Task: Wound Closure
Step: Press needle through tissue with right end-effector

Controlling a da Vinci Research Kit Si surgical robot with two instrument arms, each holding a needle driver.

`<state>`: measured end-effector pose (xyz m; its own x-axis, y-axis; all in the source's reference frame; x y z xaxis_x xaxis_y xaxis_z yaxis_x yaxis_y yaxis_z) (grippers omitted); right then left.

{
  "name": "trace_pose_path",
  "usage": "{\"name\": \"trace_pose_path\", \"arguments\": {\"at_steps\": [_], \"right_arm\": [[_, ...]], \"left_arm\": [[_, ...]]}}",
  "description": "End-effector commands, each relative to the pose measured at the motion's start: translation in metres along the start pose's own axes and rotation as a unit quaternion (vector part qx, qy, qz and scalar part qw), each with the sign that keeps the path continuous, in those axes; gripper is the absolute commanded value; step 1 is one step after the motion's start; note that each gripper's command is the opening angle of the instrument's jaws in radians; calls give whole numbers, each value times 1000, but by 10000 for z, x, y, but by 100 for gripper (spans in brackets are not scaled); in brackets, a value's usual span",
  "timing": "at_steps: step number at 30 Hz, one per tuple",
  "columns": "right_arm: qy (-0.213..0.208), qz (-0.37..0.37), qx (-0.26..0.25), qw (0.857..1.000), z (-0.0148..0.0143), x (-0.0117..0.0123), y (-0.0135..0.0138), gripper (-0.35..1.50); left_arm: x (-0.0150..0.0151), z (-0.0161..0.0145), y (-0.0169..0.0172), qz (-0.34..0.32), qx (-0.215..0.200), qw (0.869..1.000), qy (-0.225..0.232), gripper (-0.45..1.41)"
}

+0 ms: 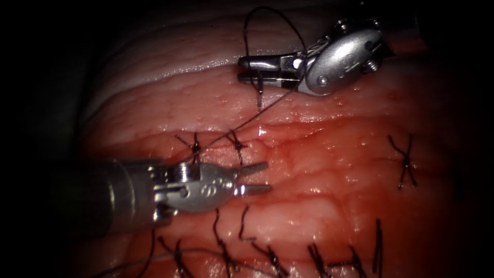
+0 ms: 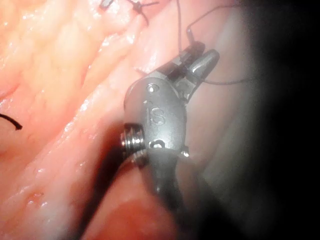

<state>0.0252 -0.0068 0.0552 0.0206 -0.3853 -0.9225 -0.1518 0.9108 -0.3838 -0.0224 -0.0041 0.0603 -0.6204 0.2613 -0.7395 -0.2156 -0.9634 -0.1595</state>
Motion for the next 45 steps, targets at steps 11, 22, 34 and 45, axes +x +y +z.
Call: {"name": "trace_pose_path", "arguments": {"at_steps": [11,22,34,45], "right_arm": [[-13,-40,19,999,-1,-4,-5,-35],[-16,-54,35,998,-9,0,-28,-35],[-15,-34,54,998,-23,-1,-78,-35],[-26,13,55,998,-36,-10,-114,-35]], "left_arm": [[2,-2,-3,-4,2,1000,7,7],[3,-5,-4,-5,2,1000,10,7],[2,-11,-7,-7,3,1000,14,9],[1,-13,-7,-7,3,1000,14,9]]}}
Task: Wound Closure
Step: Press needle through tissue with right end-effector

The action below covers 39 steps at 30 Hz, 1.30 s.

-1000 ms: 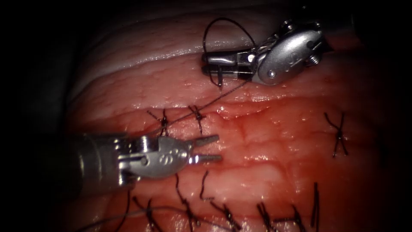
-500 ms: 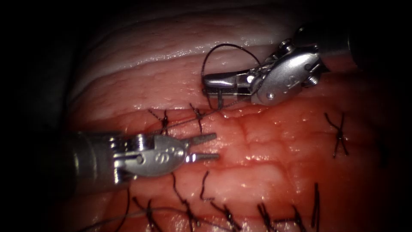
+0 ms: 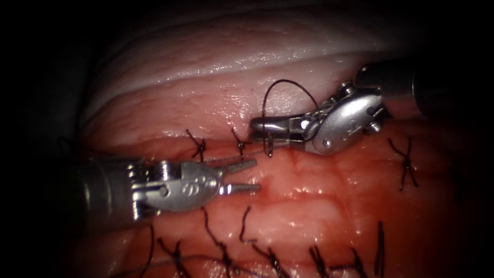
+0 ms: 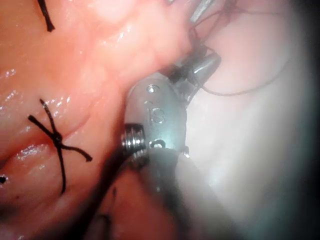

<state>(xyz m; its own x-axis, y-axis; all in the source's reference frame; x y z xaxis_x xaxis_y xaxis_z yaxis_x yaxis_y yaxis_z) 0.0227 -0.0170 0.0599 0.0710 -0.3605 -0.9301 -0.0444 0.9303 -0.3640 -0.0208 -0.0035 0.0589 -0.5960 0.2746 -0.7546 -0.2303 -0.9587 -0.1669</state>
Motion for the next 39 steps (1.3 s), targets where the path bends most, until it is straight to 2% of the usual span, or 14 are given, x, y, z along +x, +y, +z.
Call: {"name": "trace_pose_path", "arguments": {"at_steps": [1,6,10,14,25,32,39], "right_arm": [[1,10,1,1000,6,-6,-7,-35],[-6,77,5,997,2,-14,-9,-35],[-7,101,10,995,2,-19,-13,-35],[-3,134,22,991,3,-31,-27,-35],[-2,163,48,985,4,-36,-41,-35],[-13,241,85,967,9,-41,-60,-35],[-21,285,95,954,9,-45,-60,-35]], "left_arm": [[-1,8,0,0,0,1000,0,9],[-1,8,1,1,1,1000,0,9],[-1,9,2,1,1,1000,0,9],[-1,9,2,1,1,1000,0,9],[-1,10,2,1,2,1000,0,9],[-1,10,3,1,2,1000,-1,9],[-1,10,3,1,2,1000,-1,9]]}}
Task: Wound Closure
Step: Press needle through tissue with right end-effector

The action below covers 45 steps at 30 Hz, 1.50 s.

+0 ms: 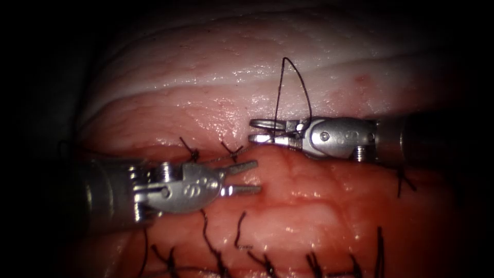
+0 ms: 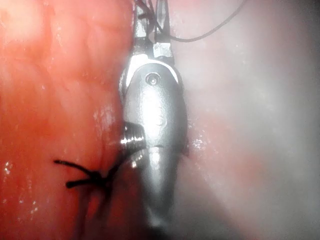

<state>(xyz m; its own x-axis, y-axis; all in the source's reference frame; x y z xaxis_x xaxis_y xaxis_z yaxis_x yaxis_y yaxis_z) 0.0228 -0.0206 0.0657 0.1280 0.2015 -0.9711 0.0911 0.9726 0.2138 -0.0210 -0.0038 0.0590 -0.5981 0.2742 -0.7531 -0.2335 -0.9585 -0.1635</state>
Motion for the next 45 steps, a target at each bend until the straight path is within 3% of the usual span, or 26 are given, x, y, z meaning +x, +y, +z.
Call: {"name": "trace_pose_path", "arguments": {"at_steps": [1,13,20,27,37,45], "right_arm": [[0,3,2,1000,9,-5,-1,-35],[-5,105,58,993,13,-15,-14,-35],[-10,201,87,976,14,-14,-17,-35],[-30,198,129,971,24,-12,-35,-35],[-36,195,152,968,25,-8,-40,-35],[-44,207,195,958,29,-8,-45,-35]], "left_arm": [[0,7,0,1,0,1000,0,9],[-1,7,0,1,0,1000,0,9],[-1,6,0,1,0,1000,1,10],[-1,6,0,4,0,1000,1,12],[-1,7,1,4,0,1000,0,12],[-1,7,3,7,0,1000,1,10]]}}
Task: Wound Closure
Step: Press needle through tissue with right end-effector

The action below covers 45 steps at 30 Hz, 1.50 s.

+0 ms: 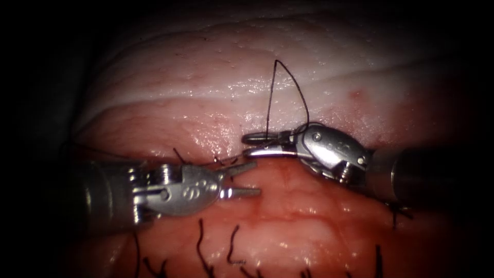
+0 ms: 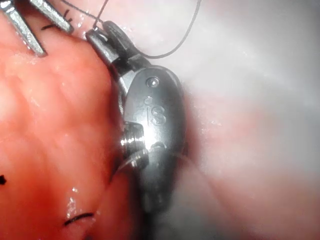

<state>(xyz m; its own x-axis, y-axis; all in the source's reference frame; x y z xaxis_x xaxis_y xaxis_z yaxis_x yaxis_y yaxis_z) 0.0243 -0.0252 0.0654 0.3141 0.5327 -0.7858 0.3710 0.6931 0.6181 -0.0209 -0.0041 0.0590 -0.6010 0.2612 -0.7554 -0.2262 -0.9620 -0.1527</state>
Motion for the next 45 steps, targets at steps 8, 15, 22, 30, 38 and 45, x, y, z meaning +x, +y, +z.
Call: {"name": "trace_pose_path", "arguments": {"at_steps": [8,15,22,30,38,45], "right_arm": [[-21,56,14,998,18,-17,-2,-35],[-29,98,33,994,25,-30,-8,-35],[-23,154,31,987,23,-35,-11,-35],[-24,201,43,978,27,-34,-20,-35],[57,105,-70,990,-6,13,20,-35],[127,79,-147,978,-46,40,42,-35]], "left_arm": [[2,7,3,2,-1,1000,1,10],[3,6,4,8,-2,1000,2,10],[5,4,8,10,-2,1000,3,10],[6,3,9,10,-4,1000,1,10],[12,9,29,26,-21,999,-15,7],[15,20,27,24,-18,999,-16,7]]}}
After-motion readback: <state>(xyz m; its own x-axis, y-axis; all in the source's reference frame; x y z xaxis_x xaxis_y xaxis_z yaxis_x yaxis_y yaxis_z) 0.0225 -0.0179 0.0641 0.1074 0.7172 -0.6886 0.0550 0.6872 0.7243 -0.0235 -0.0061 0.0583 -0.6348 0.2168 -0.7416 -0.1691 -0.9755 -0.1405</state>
